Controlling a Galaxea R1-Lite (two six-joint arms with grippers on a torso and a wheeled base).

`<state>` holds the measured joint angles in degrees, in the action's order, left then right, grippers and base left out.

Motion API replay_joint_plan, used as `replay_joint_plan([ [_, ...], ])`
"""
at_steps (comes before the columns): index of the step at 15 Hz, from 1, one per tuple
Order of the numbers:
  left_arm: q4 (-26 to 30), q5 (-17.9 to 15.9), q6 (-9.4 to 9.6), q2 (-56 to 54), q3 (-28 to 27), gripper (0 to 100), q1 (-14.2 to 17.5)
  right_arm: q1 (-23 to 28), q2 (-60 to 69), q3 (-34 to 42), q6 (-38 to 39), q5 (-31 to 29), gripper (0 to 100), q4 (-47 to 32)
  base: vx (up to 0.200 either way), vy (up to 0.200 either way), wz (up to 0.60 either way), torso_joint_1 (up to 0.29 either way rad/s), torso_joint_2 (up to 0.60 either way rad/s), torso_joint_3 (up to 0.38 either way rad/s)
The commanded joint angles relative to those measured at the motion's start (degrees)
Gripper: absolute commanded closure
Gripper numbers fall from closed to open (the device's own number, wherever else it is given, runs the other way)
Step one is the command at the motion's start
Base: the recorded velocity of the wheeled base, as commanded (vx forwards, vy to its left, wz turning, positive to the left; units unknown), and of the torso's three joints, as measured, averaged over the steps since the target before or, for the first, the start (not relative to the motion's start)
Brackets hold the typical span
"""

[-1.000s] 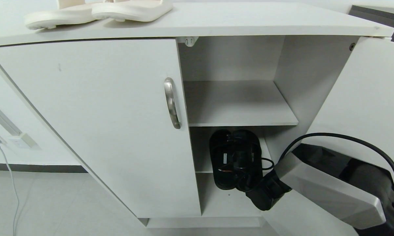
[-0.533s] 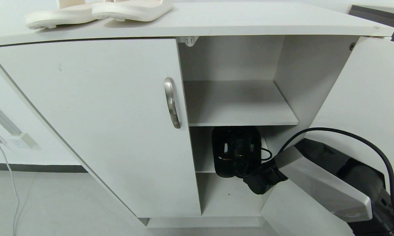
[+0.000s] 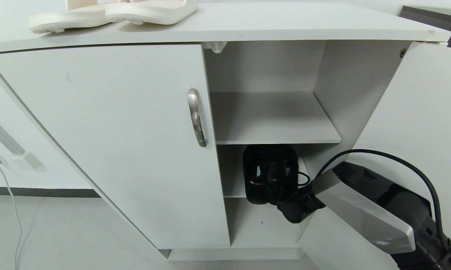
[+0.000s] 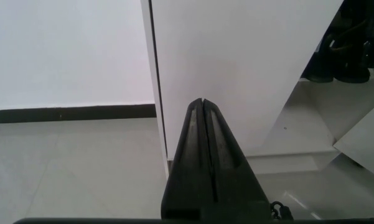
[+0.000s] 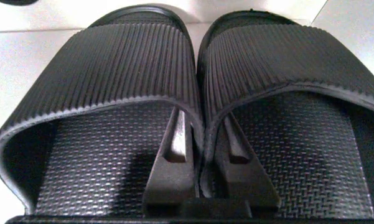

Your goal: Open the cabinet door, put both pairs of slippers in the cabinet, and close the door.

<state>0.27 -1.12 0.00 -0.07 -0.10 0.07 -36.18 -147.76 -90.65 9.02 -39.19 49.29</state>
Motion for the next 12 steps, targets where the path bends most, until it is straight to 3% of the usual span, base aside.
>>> replay_joint_plan([
  [1,0.0,0.0,0.00,0.1,0.0,100,0.0,0.1,-0.2,-0.1,0.0,0.0,0,0.0,0.000,0.000,0.00,0.000,0.00,0.000],
  [8,0.0,0.0,-0.09,0.1,0.0,100,0.0,-0.8,3.0,5.9,0.0,0.1,0,1.7,0.000,0.000,0.00,0.000,0.00,0.000],
  [12,0.0,0.0,0.00,0.1,0.0,100,0.0,-3.2,9.2,15.5,0.2,-0.2,0,4.9,0.000,0.000,0.00,0.000,0.00,0.000],
])
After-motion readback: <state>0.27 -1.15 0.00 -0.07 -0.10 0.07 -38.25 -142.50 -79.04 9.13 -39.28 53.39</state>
